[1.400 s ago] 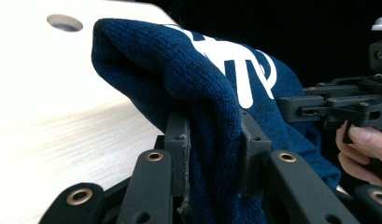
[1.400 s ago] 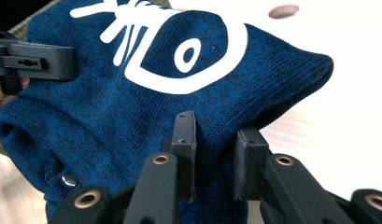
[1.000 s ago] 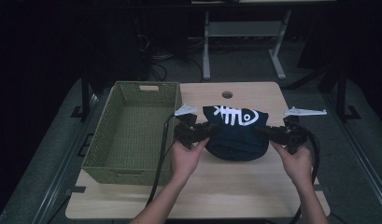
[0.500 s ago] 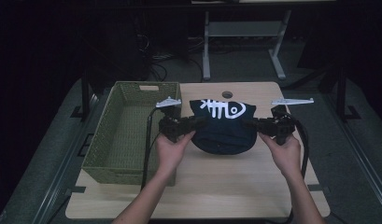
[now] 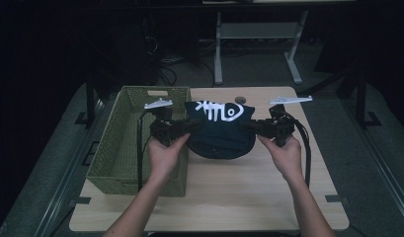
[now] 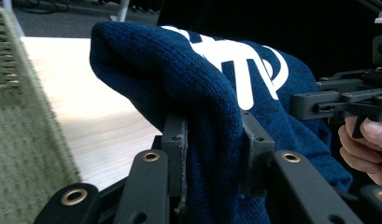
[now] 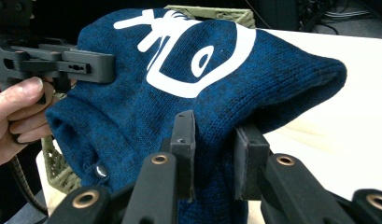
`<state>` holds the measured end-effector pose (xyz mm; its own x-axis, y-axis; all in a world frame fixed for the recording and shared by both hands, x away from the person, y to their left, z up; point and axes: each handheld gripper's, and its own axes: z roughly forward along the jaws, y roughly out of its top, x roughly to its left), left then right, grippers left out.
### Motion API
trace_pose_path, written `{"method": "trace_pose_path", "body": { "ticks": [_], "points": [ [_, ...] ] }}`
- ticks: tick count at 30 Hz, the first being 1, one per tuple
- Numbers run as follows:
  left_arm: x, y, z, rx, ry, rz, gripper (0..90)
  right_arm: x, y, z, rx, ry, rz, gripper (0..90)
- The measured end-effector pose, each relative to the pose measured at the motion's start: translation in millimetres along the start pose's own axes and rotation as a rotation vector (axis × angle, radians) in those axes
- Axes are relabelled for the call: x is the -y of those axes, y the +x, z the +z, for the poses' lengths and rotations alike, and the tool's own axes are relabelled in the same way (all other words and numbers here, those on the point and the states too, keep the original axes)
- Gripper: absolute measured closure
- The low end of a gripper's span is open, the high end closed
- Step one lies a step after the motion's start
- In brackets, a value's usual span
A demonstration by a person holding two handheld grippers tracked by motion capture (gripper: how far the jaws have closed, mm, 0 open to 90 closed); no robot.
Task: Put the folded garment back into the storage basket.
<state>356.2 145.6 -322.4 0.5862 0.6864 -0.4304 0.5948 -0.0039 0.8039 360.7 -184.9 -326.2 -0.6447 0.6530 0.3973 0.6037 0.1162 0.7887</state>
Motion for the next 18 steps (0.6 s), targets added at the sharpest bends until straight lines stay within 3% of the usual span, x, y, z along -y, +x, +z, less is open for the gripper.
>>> {"method": "trace_pose_path", "body": {
  "ticks": [18],
  "points": [
    [-4.8,30.2,-36.2,-0.019,-0.022,-0.04,66.7,-19.2,26.1,38.4,-0.061,0.011,-0.027,72.8]
  ]
}}
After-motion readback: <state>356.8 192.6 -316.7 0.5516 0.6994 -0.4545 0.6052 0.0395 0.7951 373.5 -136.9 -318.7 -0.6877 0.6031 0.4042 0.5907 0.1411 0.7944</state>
